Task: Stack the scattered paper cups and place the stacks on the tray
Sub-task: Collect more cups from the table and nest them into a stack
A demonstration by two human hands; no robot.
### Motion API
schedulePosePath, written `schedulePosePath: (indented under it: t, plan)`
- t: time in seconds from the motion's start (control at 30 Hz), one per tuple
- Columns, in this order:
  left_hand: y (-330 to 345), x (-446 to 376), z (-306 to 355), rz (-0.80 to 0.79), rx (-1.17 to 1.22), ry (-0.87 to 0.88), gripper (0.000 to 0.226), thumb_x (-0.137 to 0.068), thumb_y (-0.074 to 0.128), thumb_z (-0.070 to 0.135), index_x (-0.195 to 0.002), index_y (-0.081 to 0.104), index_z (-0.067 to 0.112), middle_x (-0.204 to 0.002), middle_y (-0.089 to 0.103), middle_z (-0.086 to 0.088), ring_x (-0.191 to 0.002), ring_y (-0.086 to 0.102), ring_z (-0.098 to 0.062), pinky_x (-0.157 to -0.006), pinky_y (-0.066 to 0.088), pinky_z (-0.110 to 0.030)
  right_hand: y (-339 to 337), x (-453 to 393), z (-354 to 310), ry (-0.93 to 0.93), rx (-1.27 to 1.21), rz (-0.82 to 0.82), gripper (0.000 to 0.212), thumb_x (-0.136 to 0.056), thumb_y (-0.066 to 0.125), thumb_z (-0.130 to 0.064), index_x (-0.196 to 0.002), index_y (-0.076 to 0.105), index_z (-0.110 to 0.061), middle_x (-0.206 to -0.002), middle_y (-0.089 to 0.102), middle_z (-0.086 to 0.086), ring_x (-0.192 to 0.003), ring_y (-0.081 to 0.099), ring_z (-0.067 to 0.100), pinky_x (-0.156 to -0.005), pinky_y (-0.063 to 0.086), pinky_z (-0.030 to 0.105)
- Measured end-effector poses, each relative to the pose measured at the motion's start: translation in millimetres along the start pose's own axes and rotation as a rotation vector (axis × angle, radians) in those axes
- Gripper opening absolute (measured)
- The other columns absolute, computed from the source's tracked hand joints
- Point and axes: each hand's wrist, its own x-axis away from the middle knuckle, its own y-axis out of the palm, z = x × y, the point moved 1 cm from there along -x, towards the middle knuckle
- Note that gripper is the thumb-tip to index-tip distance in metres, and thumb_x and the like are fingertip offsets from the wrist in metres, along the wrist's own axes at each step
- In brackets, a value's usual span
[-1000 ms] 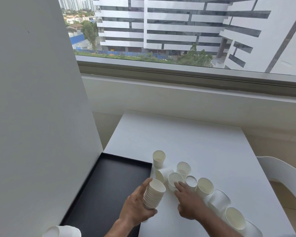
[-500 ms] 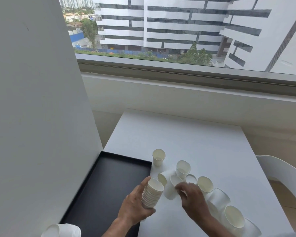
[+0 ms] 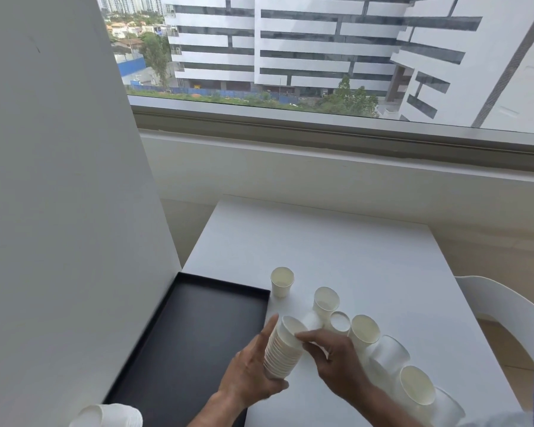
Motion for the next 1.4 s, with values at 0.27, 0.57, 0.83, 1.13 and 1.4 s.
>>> schedulePosePath:
  t: [0.27,0.57,0.83,1.13,1.4]
  plan:
    - [-1,1,-5,0.021,0.019,-0.015,0.110,-0.054,0.076,0.048,-0.137,0.010,0.076,-0.126,0.056,0.029,-0.100,0.061,-0.004,-0.086,0.055,-0.024,4,9,16,0.082,0.170,-0.028,0.048,-0.068,0.057,0.008,-0.097,0.074,-0.026,-0.117,0.065,-0.010,-0.113,0.058,0.006,-0.095,0.048,0.026]
    - [-5,-4,-8,0.117,0.071,-0.056,0.110,-0.052,0.077,0.049,-0.136,0.011,0.075,-0.111,0.058,0.026,-0.091,0.062,-0.005,-0.076,0.054,-0.023,15,-6,38,0.293,0.710,-0.726,0.072,-0.082,0.046,-0.012,-0.148,0.022,-0.027,-0.164,-0.013,0.005,-0.146,0.013,0.028,-0.108,0.039,0.040]
    - [-9,-2,-13,0.109,0.045,-0.063,0.110,-0.054,0.076,0.049,-0.135,0.007,0.077,-0.113,0.059,0.023,-0.091,0.062,-0.006,-0.076,0.055,-0.023,21,0,52,0.171,0.775,-0.686,0.068,-0.087,0.045,-0.020,-0.150,0.021,-0.012,-0.164,0.006,-0.003,-0.125,0.036,0.028,-0.100,0.043,0.039]
    - [-12,-1,-12,0.073,0.021,-0.041,0.112,-0.055,0.077,0.049,-0.139,0.006,0.075,-0.120,0.058,0.024,-0.096,0.063,-0.008,-0.082,0.058,-0.031,-3,5,50,0.217,0.358,0.097,0.029,-0.071,0.075,0.008,-0.080,0.074,-0.019,-0.080,0.074,-0.006,-0.073,0.070,0.017,-0.063,0.057,0.032]
    - [-7,-2,-6,0.001,-0.074,0.036,0.116,-0.060,0.074,0.046,-0.141,-0.004,0.073,-0.133,0.052,0.024,-0.109,0.061,-0.008,-0.090,0.055,-0.031,-25,-23,29,0.546,-0.205,0.371,0.009,-0.081,0.078,-0.032,-0.083,0.075,-0.041,-0.082,0.073,-0.022,-0.076,0.067,0.001,-0.067,0.052,0.025]
